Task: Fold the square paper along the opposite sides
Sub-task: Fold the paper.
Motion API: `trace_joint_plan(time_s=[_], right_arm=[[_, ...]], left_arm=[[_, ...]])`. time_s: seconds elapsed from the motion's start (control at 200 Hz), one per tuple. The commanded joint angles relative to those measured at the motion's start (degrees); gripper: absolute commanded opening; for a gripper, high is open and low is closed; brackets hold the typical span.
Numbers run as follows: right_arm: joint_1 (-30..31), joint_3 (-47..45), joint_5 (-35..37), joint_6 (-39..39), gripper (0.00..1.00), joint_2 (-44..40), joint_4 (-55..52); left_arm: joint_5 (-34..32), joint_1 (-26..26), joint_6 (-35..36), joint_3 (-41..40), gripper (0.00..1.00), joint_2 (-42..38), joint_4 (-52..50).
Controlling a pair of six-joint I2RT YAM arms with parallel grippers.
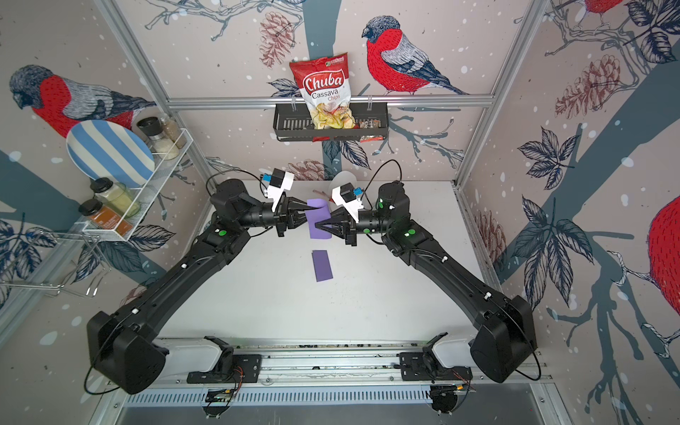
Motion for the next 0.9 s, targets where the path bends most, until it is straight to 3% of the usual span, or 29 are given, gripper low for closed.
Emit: trace_joint_plan(time_s=[0.0, 0.48, 0.63, 0.895], right_arm=[[0.18, 0.12, -0.77, 0.38, 0.11, -0.35, 2.07], [0.35, -0.07, -0.78, 0.05, 0.07, -0.53, 1.98], [0.54, -0.18, -0.76, -0.19, 0.00, -0.63, 1.80], [0.95, -0.27, -0.85, -1.84, 0.00, -1.01, 0.51]], left_arm=[[0.28, 0.11, 0.23, 0.04, 0.00, -0.31, 1.10], [0.16, 0.16, 0.50, -0.01, 0.00, -0.42, 1.02], [0.14, 0.16, 0.48, -0.06, 0.00, -0.40, 0.97], [-0.03, 0.16, 0.62, 0.13, 0.00, -0.95, 0.97]])
